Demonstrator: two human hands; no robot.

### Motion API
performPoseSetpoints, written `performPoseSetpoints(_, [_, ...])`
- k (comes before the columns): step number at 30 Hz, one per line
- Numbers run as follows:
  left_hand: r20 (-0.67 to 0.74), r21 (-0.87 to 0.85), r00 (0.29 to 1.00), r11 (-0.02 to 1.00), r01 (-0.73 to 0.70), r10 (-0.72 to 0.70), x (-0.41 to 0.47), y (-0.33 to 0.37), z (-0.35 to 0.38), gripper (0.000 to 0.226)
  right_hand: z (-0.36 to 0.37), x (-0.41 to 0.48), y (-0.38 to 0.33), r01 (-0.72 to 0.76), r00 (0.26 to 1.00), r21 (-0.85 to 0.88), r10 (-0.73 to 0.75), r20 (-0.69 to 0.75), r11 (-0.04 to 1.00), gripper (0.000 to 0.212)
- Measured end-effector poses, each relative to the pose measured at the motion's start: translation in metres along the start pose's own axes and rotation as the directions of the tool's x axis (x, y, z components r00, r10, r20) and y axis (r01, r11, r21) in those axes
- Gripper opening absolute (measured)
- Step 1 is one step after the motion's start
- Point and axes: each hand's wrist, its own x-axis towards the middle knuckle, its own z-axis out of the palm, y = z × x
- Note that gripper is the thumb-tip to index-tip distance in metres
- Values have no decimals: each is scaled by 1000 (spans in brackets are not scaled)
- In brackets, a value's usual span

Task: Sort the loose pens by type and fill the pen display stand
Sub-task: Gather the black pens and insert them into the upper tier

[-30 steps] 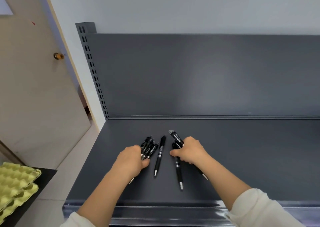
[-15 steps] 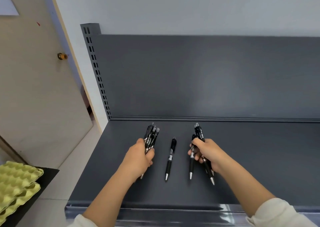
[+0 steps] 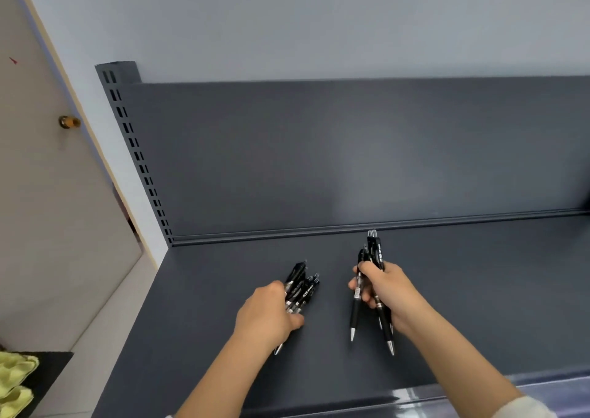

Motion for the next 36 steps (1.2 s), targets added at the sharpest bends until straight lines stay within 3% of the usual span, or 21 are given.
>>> performPoseSetpoints(3, [18,-33,998,997,-68,68,4,3,-2,24,-16,-6,-7,26,999,46,-25,-23,999,10])
performPoseSetpoints(6, [9,-269,990,954,-133,140,5,9,-2,19,-37,-20,-10,73,997,49,-71,-41,996,13])
performPoseSetpoints(10, [-40,-639,970,741,-208,238,-16,44,3,7,-71,-47,-11,129,991,74,-125,-56,989,17])
performPoseSetpoints(13, [-67,-753,958,616,-232,279,-41,78,13,7,-99,-64,-10,163,985,115,-155,-76,980,22])
performPoseSetpoints(16, [-84,-776,943,572,-266,323,-62,119,27,11,-134,-84,-4,184,981,164,-170,-97,969,23])
performPoseSetpoints(25, [-23,-711,873,606,-357,488,-135,289,113,23,-290,-135,30,206,962,356,-123,-243,911,23])
performPoseSetpoints(36, [-9,-641,765,584,-498,643,-162,421,173,31,-431,-164,43,287,915,397,-127,-383,872,21])
